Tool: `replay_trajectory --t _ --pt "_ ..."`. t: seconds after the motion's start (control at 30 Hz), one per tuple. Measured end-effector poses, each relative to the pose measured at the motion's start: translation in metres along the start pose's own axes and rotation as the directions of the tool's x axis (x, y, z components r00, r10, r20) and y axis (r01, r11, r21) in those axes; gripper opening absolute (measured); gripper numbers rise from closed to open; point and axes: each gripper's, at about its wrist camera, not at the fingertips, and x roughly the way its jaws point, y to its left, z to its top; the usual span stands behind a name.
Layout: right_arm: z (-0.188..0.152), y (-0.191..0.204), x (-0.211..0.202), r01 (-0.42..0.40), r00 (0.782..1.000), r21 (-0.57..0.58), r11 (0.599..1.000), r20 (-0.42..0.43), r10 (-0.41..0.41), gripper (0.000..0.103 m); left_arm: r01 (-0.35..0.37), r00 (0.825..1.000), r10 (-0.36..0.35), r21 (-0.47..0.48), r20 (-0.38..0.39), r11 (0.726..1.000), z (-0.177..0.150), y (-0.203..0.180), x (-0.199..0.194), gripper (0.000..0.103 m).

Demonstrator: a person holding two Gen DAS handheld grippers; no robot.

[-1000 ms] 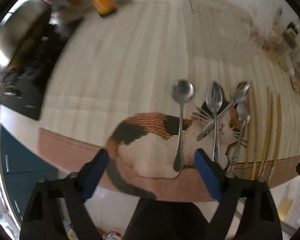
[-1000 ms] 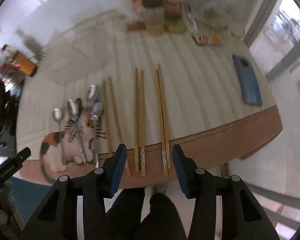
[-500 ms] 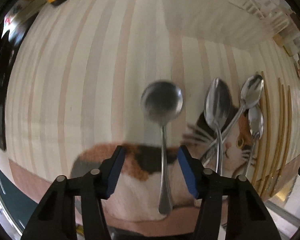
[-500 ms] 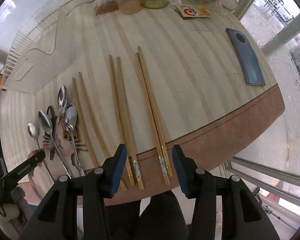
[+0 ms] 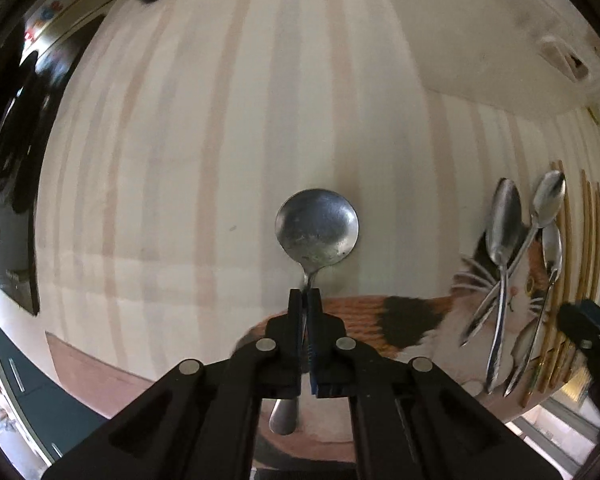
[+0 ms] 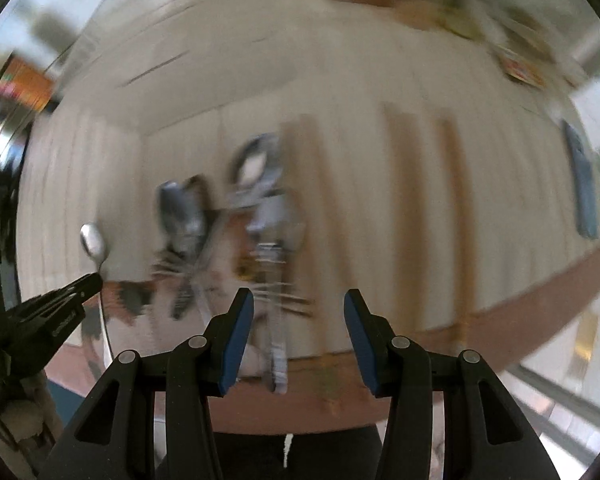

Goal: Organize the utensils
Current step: 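Reach the left tool to a metal spoon and grasp its handle, then lift the spoon with the left tool while the right tool grasps two spoons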

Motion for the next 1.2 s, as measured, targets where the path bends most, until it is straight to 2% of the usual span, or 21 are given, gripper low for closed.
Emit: replay_trajectory --t 0.1,0.23,0.3,0.37,0.4,0.47,0.53,0.57,0.6,0.67,0.8,0.97,1.03,1.07,1.2 --pt "0.005 0.030 0.017 -0.013 1.000 -0.075 0.997 -0.024 0.011 0.049 0.018 1.000 -0.018 -0.021 0.011 1.000 -0.002 0.013 -0.007 0.000" --pt "0.010 0.052 0.037 0.014 0.998 -0.149 0.989 -0.065 -0.024 0.049 0.062 0.998 -0.061 -0.048 0.028 0.997 -0.004 0.035 -0.025 0.000" --pt "0.009 0.058 0.043 0.043 0.996 -0.177 0.983 -0.066 -0.055 0.042 0.105 0.994 -0.103 -0.065 0.040 0.992 0.003 0.051 -0.036 0.000" --pt "0.009 0.061 0.042 0.056 0.996 -0.193 0.980 -0.060 -0.069 0.009 0.162 0.986 -0.158 -0.081 0.049 0.984 0.000 0.069 -0.042 0.002" --pt "0.008 0.061 0.044 0.083 0.993 -0.194 0.978 -0.070 -0.098 0.009 0.184 0.983 -0.180 -0.091 0.045 0.979 0.000 0.072 -0.043 0.002" --pt "0.006 0.060 0.043 0.097 0.993 -0.174 0.980 -0.054 -0.108 0.008 0.244 0.970 -0.242 -0.097 0.033 0.965 0.001 0.084 -0.041 0.004" --pt "0.006 0.053 0.041 0.101 0.992 -0.146 0.984 -0.060 -0.111 0.008 0.271 0.962 -0.269 -0.072 0.034 0.960 0.003 0.089 -0.034 0.011" --pt "0.005 0.049 0.040 0.098 0.992 -0.135 0.986 -0.065 -0.107 0.007 0.277 0.960 -0.276 -0.042 0.039 0.960 0.007 0.090 -0.030 0.022" --pt "0.010 0.037 0.039 0.097 0.992 -0.131 0.987 -0.068 -0.107 0.007 0.268 0.963 -0.267 -0.012 0.042 0.963 0.008 0.088 -0.028 0.033" --pt "0.015 0.025 0.037 0.090 0.992 -0.121 0.989 -0.076 -0.100 0.007 0.238 0.969 -0.240 0.053 0.052 0.970 0.010 0.073 -0.017 0.035" --pt "0.018 -0.005 0.036 0.076 0.992 -0.088 0.993 -0.093 -0.084 0.007 0.148 0.986 -0.157 0.134 0.057 0.980 0.024 0.053 -0.009 0.047" --pt "0.024 -0.040 0.032 0.074 0.992 -0.074 0.995 -0.099 -0.081 0.008 0.032 0.993 -0.052 0.184 0.106 0.982 0.039 0.035 -0.007 0.046" --pt "0.024 -0.046 0.031 0.080 0.992 -0.082 0.993 -0.095 -0.087 0.008 0.026 0.991 -0.050 0.186 0.123 0.982 0.045 0.028 -0.005 0.044" --pt "0.025 -0.048 0.031 0.084 0.991 -0.088 0.993 -0.093 -0.092 0.008 0.026 0.990 -0.052 0.191 0.130 0.981 0.045 0.025 -0.003 0.038" --pt "0.023 -0.044 0.035 0.081 0.992 -0.078 0.994 -0.092 -0.088 0.008 0.026 0.990 -0.053 0.200 0.128 0.979 0.039 0.024 0.000 0.038"
